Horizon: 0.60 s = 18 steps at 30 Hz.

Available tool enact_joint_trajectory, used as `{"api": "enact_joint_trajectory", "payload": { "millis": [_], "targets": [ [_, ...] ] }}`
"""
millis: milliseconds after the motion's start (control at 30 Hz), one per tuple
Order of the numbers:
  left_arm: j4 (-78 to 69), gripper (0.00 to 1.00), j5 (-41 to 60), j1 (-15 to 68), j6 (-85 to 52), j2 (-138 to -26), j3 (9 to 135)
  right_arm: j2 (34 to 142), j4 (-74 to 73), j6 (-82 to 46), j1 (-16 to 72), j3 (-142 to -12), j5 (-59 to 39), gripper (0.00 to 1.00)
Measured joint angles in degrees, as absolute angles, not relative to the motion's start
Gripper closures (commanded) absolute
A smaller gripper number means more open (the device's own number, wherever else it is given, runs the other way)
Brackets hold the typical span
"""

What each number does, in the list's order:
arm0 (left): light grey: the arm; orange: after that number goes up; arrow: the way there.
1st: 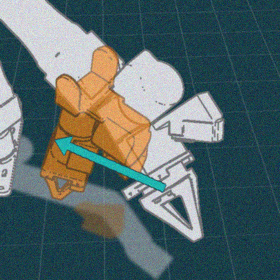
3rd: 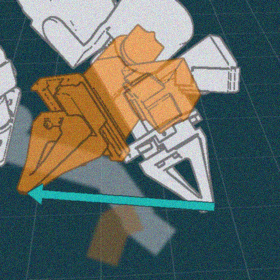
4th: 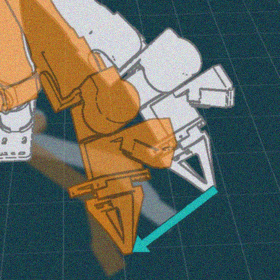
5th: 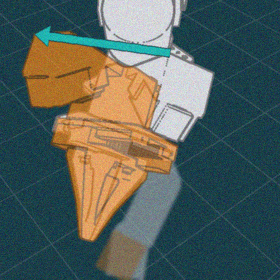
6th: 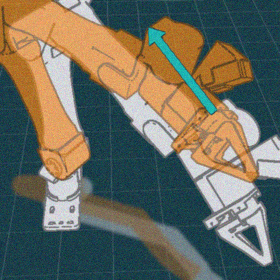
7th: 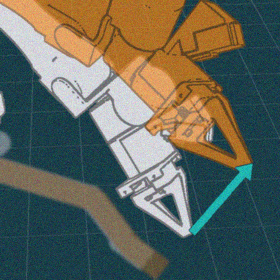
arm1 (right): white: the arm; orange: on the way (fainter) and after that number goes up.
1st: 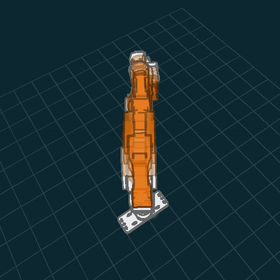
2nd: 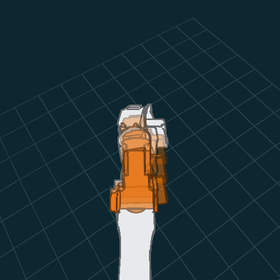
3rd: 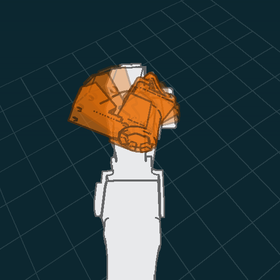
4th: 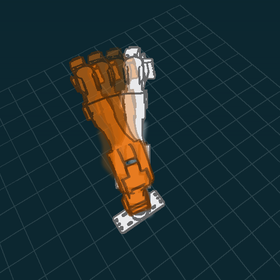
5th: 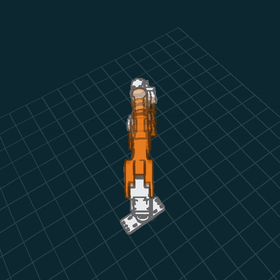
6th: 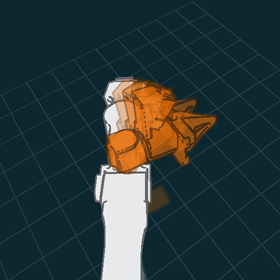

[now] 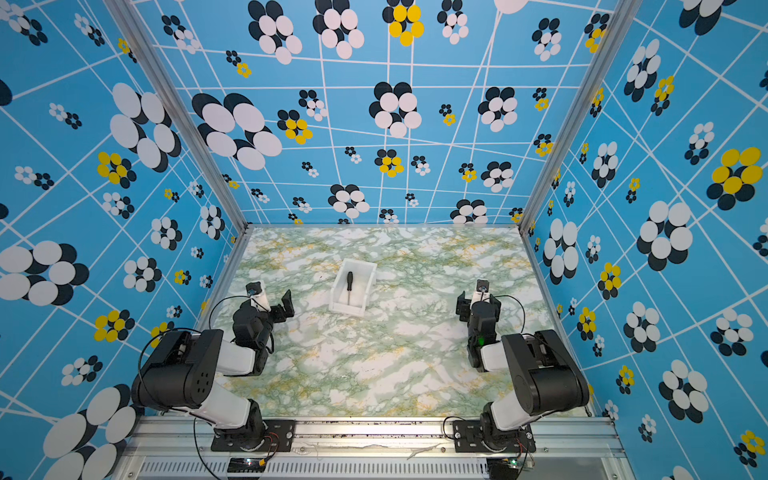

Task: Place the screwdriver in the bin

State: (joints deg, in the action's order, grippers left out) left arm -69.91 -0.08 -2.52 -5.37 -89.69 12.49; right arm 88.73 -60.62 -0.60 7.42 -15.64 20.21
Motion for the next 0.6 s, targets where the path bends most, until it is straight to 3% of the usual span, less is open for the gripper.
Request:
{"api": "enact_joint_trajectory", "payload": {
  "millis": [100, 133, 600],
  "targets": [
    [-70.74, 0.01, -0.3, -2.48, -5.37, -89.69, 12.43, 88.75, -58.67, -0.86, 7.11, -17.17, 20.64, 0.15],
    [-70.87, 0.01, -0.45, -2.48, -5.37, -89.69, 12.43, 88.75, -57.54, -1.06, 6.44, -18.37, 20.62, 0.02],
    [-72.44, 0.01, -0.51, -2.48, -5.34, -89.69, 12.01, 88.75, -54.39, -2.55, 3.95, -20.64, 21.76, 0.01]
  ]
}}
